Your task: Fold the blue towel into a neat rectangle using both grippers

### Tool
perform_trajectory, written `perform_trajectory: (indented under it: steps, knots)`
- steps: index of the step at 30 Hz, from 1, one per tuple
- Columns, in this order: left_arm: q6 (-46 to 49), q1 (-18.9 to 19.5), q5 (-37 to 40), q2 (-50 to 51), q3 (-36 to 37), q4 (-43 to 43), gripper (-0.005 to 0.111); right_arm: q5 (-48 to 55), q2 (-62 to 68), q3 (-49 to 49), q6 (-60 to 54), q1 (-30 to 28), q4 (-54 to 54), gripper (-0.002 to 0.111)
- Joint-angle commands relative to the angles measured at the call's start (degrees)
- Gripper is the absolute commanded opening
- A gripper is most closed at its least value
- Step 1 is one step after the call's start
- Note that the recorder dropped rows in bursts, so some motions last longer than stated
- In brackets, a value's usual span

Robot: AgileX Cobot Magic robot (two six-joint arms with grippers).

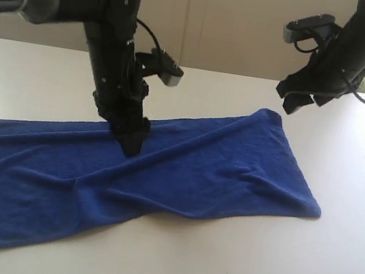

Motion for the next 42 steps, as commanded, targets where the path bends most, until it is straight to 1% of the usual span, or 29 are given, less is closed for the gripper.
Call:
perform_trajectory:
  steps: [1, 2, 3, 4, 5, 6, 7, 10, 12, 14, 15, 17, 18, 20, 23, 25, 28, 32, 35, 42]
  knots:
    - [-4.0, 0.2, 1.7, -7.2, -1.7, 9.8, 0.039, 7.9, 0.9, 0.1, 0.3, -0.3, 5.9, 0.021]
    - [-6.3, 0.8, 2.0, -8.9, -1.7, 14.4, 0.018, 9.4, 1.1, 0.1, -1.5, -0.3, 8.1, 0.009]
    - [-7.0, 2.0, 2.6, -9.9, -1.7, 15.6, 0.002, 9.9, 1.1, 0.5, -3.6, -0.3, 9.3, 0.001]
    - [-7.0, 4.6, 4.6, -11.3, -1.7, 14.8, 0.000, 10.4, 1.1, 1.1, -5.4, -0.3, 9.8, 0.000]
    - [-6.3, 6.5, 6.3, -11.7, -1.7, 13.1, 0.000, 10.4, 1.1, 1.5, -5.4, -0.3, 9.5, 0.000]
    - [-5.1, 9.8, 8.0, -12.3, -1.6, 9.1, 0.000, 10.4, 1.1, 2.6, -5.4, -0.3, 9.4, 0.000]
    - [-4.4, 11.6, 8.0, -12.6, -1.0, 6.0, 0.000, 10.4, 1.1, 3.5, -5.4, -0.3, 9.4, 0.000]
    - [-2.3, 18.6, 5.7, -14.2, 2.1, -3.1, 0.000, 10.4, 1.1, 7.2, -5.8, -0.3, 9.9, 0.000]
    - [0.2, 22.9, 4.1, -15.6, 5.4, -8.4, 0.000, 9.2, 1.1, 10.6, -6.0, -0.2, 10.4, 0.000]
    - [2.0, 26.2, 2.0, -16.8, 8.9, -11.8, 0.000, 7.8, 1.1, 13.9, -6.4, -0.2, 11.6, 0.000]
    - [2.9, 28.3, 0.3, -17.9, 12.1, -13.3, 0.000, 6.4, 1.1, 15.8, -6.4, -0.1, 11.7, 0.000]
    - [3.4, 30.9, -3.3, -19.0, 17.1, -13.5, 0.000, 2.7, 1.1, 19.8, -6.4, -0.1, 11.6, 0.000]
    - [5.0, 31.5, -5.2, -19.1, 19.7, -13.4, 0.000, 0.4, 1.1, 21.6, -6.4, -0.1, 11.6, 0.000]
    - [6.6, 31.5, -7.8, -19.2, 22.2, -13.5, 0.000, -1.8, 1.1, 23.3, -6.4, -0.1, 10.9, 0.000]
    - [7.8, 31.5, -10.5, -19.2, 24.0, -15.6, 0.000, -4.0, 1.1, 25.1, -6.0, -0.1, 8.2, 0.000]
    - [8.8, 31.5, -10.6, -19.2, 24.4, -16.1, 0.000, -4.6, 1.1, 25.7, -4.1, -0.1, 4.9, 0.000]
    - [9.8, 31.5, -10.6, -19.2, 24.6, -16.1, 0.000, -4.4, 1.1, 26.9, 1.8, -0.2, -2.8, 0.000]
    - [10.4, 31.5, -10.7, -19.2, 24.6, -16.1, 0.000, -3.3, 1.1, 29.1, 5.3, -0.4, -8.5, 0.000]
    - [10.4, 31.5, -10.5, -19.2, 24.6, -16.1, 0.000, -1.7, 1.1, 31.3, 5.7, -1.0, -9.5, 0.000]
    - [10.5, 31.5, -10.3, -19.2, 24.6, -16.1, 0.000, -2.2, 0.5, 37.1, 8.6, -4.6, -9.5, 0.000]
